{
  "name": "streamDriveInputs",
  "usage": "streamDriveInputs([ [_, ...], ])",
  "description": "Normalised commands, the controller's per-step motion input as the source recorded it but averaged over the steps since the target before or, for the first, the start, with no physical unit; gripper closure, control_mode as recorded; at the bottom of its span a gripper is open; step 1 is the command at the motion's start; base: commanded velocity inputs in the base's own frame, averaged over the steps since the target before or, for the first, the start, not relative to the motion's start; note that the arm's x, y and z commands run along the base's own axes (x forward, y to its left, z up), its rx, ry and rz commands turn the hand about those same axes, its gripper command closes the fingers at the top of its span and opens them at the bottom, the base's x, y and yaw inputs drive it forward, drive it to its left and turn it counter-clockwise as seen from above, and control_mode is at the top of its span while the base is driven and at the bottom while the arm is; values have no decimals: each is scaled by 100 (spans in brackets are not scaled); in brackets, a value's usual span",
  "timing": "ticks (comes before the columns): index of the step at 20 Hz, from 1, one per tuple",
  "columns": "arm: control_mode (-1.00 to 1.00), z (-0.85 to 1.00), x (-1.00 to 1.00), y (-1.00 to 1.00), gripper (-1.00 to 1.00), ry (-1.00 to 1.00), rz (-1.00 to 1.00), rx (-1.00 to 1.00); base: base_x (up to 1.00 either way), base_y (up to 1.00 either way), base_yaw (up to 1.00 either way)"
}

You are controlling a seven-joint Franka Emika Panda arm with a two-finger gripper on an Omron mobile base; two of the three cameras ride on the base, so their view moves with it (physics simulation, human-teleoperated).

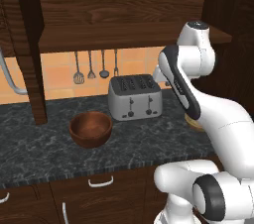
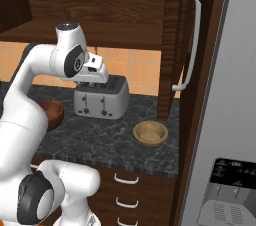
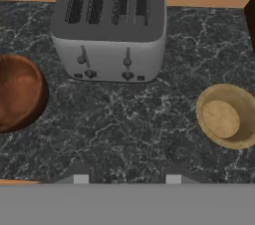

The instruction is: Pick up the bowls on the counter and stack them on top of one another in the open cabinet. Place the smaller bowl on top of the larger bowl.

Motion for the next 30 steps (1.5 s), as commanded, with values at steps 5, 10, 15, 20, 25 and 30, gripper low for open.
streamDriveInputs([
  [5,-100,-37,-32,-50,-100,1,-2,3,0,0,0],
  [10,-100,-99,-1,-100,-100,10,0,0,0,0,0],
  [15,-100,-100,6,-100,-100,24,0,0,0,0,0],
  [20,-100,-83,47,-95,-100,18,0,0,0,0,0],
  [25,-100,-37,42,-29,-100,12,-1,-3,0,0,0],
  [30,-100,-46,41,7,-100,0,0,-10,0,0,0],
])
